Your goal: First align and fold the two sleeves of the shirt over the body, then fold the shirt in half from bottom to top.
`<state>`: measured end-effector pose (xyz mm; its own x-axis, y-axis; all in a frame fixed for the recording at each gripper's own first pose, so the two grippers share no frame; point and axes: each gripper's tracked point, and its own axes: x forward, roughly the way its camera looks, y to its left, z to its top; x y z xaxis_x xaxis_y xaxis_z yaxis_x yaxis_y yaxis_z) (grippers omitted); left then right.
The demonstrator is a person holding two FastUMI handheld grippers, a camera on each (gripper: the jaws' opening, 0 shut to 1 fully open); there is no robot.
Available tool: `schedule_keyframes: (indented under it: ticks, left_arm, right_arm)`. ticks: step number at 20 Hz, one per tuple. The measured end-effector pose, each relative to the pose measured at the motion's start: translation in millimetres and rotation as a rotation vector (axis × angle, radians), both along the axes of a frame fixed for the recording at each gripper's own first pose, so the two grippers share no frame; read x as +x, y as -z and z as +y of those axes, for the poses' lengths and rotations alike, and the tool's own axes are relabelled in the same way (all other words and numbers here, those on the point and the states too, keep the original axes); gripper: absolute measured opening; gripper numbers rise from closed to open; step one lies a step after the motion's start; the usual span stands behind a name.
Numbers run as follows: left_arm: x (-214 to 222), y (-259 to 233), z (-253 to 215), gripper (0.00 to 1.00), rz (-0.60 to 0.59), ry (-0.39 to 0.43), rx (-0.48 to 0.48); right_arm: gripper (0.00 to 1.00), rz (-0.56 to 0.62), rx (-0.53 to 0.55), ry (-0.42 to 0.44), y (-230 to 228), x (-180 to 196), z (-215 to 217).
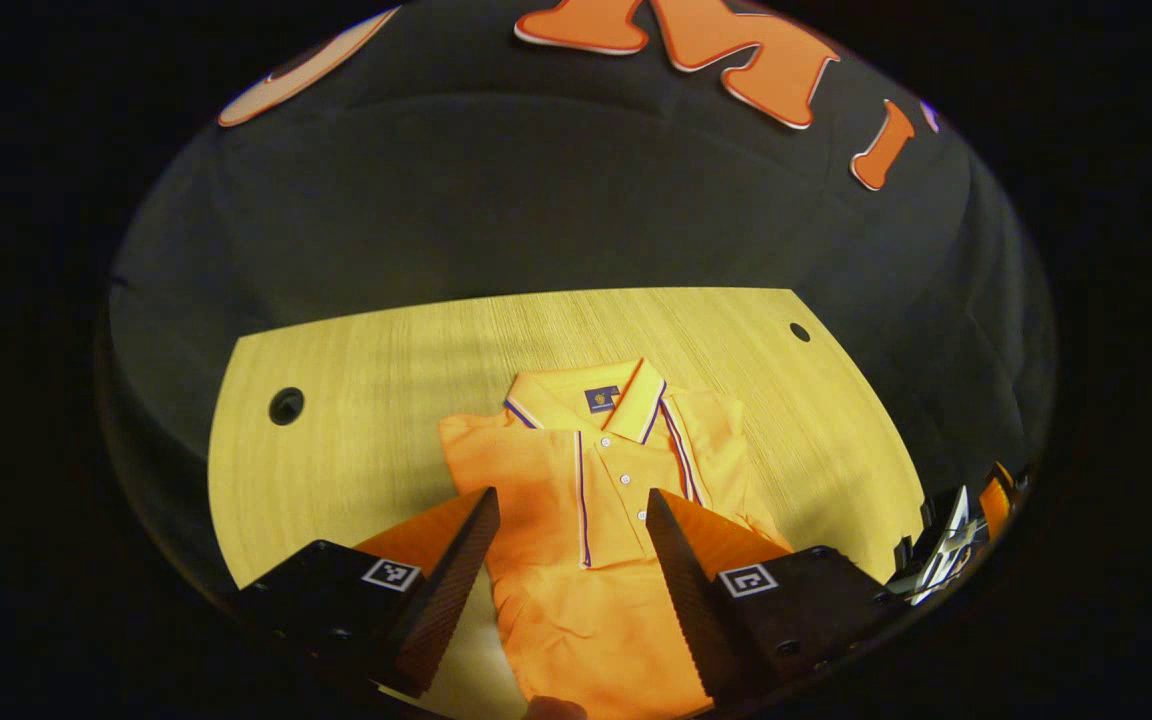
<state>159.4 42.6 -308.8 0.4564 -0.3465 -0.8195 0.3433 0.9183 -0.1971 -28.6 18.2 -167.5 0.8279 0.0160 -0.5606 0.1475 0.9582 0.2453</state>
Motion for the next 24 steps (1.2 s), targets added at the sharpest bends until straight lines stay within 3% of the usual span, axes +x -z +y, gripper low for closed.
schedule_keyframes:
  ticks: [3,6,11,15,18,24]
  left_arm:
    - [-29,-53,4,0.92,-0.128,-0.047,-0.051]
    - [-57,-108,16,0.92,-0.299,-0.115,-0.073]
    - [-115,-191,35,0.92,-0.665,-0.206,-0.001]
    - [-176,-224,62,0.96,-0.842,-0.328,0.153]
    - [-219,-212,63,0.96,-0.815,-0.326,0.156]
    - [-281,-92,73,0.96,-0.436,-0.312,0.171]
  right_arm:
    - [0.92,-0.039,0.035,-0.063,-13,-1,16]
    - [0.95,-0.154,-0.023,-0.106,-41,-1,19]
    - [0.95,-0.280,-0.020,-0.186,-63,-29,40]
    - [0.96,-0.315,-0.013,-0.212,-63,-53,46]
    - [0.96,-0.304,-0.006,-0.258,-48,-73,53]
    - [0.96,-0.011,0.012,-0.371,50,-122,75]
